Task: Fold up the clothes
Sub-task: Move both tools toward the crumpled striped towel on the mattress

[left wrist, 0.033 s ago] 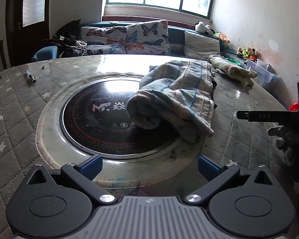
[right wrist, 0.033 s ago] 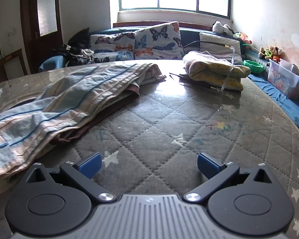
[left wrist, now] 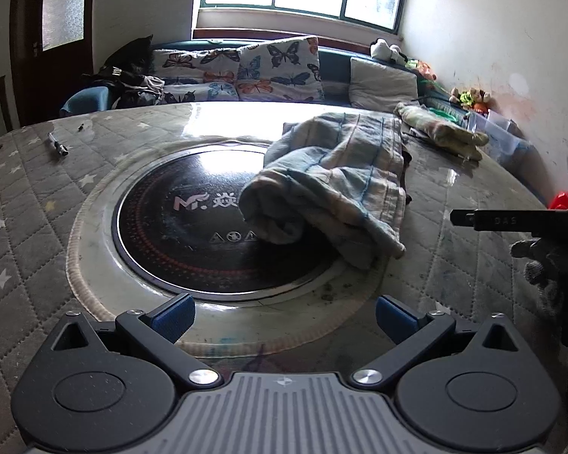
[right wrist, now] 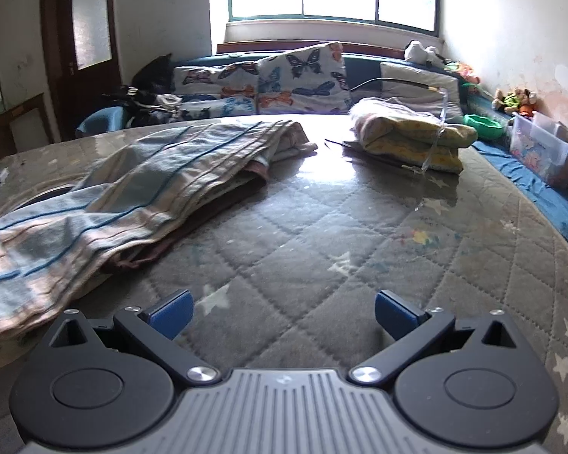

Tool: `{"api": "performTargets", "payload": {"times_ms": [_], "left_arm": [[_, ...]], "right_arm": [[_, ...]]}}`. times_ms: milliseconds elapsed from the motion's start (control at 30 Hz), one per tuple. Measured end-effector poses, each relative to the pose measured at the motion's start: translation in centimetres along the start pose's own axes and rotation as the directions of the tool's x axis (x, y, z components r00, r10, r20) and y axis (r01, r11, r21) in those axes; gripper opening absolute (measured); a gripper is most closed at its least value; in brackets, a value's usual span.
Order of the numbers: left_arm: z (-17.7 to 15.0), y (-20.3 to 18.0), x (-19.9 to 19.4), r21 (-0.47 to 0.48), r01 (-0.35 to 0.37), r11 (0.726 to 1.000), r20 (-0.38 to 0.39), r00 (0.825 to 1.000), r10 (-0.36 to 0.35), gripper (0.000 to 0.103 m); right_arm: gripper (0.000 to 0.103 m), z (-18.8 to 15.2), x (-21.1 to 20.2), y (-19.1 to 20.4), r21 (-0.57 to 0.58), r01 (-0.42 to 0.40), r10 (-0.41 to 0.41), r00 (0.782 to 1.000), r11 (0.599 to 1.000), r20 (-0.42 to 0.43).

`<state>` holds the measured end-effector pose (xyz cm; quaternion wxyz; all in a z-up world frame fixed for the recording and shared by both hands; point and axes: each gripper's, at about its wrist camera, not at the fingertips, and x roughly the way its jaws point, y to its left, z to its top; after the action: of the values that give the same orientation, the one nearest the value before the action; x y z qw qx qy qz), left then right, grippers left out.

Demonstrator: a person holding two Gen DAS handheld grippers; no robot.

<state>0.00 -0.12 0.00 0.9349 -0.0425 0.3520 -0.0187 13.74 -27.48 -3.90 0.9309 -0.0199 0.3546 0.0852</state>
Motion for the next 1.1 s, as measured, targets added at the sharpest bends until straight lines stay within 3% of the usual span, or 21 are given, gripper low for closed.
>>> {"api": "performTargets", "payload": {"times_ms": [133,267,433,1100], "left_arm": [[0.0,-0.3,0.0,0.004,0.005,1.000,-0.012,1.000,-0.005,0.103],[-0.1,-0.6,0.1,0.008,0.010,1.000,-0.024,1.000,-0.010,0.103],[-0.1,-1.0,0.1,0.012,0.015,1.000,-0.034,0.999,-0.015,0.103],[0.0,-2.5,0.9,0.026,0.053,0.998,-0.051,0.997,-0.051,0.103]], "right_arm": [[0.103,0.0,0.2,0.3,0.031,-0.015,0.015,1.000,0.999,-0.001],[0.103,-1.7,-2.2,1.5,0.030,-0.033,0.031,0.997,0.999,0.066],[0.103,-2.6,-2.1,1.9,-0.007,-0.023,0.023,0.999,1.000,0.023],[0.103,-3.0,-2.0,2.3,-0.011,-0.004,0.005,1.000,1.000,0.024]]}}
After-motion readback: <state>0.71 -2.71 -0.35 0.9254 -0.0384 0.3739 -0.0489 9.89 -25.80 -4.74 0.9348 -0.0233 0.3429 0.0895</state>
